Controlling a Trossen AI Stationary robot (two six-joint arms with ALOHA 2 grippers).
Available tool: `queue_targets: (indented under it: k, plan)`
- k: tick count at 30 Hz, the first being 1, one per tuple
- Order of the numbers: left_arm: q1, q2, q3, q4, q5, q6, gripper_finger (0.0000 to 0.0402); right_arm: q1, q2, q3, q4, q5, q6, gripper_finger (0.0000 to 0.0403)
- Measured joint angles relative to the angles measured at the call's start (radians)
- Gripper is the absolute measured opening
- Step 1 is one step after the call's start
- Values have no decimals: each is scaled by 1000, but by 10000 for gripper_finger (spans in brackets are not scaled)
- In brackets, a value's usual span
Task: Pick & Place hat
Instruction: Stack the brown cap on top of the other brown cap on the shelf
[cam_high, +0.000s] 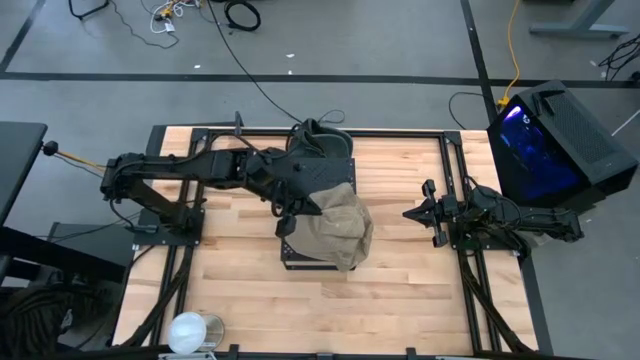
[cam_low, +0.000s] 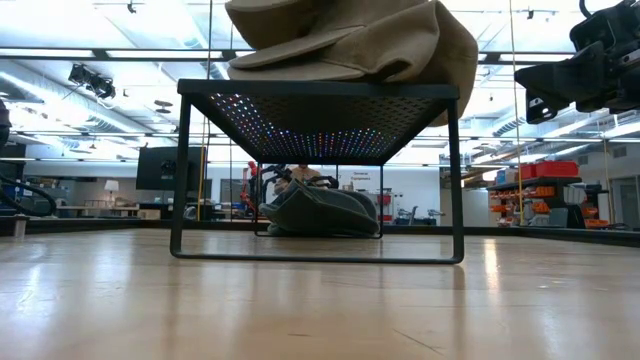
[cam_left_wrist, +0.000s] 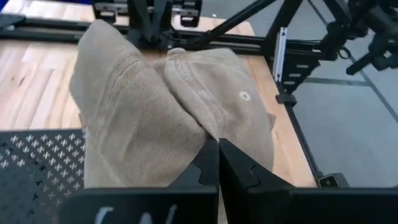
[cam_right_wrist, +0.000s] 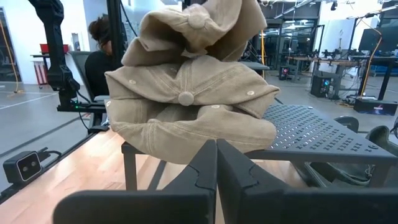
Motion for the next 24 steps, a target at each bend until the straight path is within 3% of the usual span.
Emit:
queue_targets:
  k: [15, 24]
  plan:
    - [18, 0, 0, 8, 28, 117, 0, 0, 0, 0, 0, 0, 0, 7]
    - [18, -1, -91, 150, 54, 83, 0, 0, 0, 0, 0, 0, 0, 7]
